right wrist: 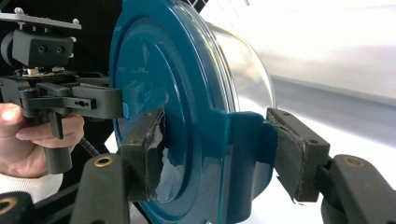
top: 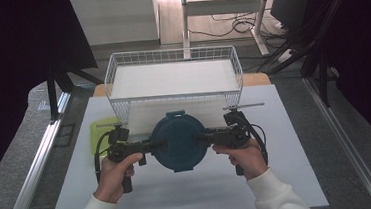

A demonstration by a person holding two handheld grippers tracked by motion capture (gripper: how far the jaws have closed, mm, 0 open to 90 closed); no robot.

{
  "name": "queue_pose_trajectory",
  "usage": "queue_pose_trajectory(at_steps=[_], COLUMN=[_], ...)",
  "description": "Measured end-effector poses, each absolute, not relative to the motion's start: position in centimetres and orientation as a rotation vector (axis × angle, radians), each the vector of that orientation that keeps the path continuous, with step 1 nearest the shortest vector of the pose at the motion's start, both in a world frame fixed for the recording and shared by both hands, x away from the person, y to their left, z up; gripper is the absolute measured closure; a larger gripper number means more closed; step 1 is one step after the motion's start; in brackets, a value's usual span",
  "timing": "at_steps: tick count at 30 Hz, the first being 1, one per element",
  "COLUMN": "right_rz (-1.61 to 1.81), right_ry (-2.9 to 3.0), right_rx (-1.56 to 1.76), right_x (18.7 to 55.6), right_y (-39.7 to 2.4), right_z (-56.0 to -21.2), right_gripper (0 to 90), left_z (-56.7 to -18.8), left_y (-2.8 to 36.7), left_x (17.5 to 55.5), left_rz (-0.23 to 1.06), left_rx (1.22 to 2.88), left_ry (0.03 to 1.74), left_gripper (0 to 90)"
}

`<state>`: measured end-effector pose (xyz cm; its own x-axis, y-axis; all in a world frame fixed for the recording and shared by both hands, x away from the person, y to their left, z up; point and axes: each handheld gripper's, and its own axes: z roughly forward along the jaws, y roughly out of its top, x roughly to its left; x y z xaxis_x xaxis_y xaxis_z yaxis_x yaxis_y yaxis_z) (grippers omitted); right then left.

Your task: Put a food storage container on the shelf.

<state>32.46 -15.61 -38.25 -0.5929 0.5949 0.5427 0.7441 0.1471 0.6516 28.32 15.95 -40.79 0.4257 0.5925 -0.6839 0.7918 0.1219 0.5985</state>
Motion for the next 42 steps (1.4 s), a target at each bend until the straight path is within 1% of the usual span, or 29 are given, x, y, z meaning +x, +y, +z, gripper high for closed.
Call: queue_pose_trajectory(at_steps=[16,27,35,42], right_rz=[-1.519,-1.546,-1.575,-1.594], right_ry=[-2.258,-2.258,-2.259,-2.242], right_rx=[-1.307,-1.296,-1.286,-1.285], right_x=[33.9,34.5,35.4,36.2], right_y=[-15.8,-16.0,-16.1,-16.3], right_z=[-34.4,-33.0,-31.1,-30.2], right_gripper=[39.5,40.1,40.0,40.1], left_z=[-36.5,-34.8,-32.8,-31.3], left_y=[15.9,15.8,15.8,15.6], left_x=[30.2,31.1,31.9,32.9], left_rz=[-0.175,-0.157,-0.131,-0.112], left_rx=[1.588,1.597,1.602,1.615], left_ry=[1.215,1.192,1.174,1.167], left_gripper=[39.9,39.9,40.0,40.0])
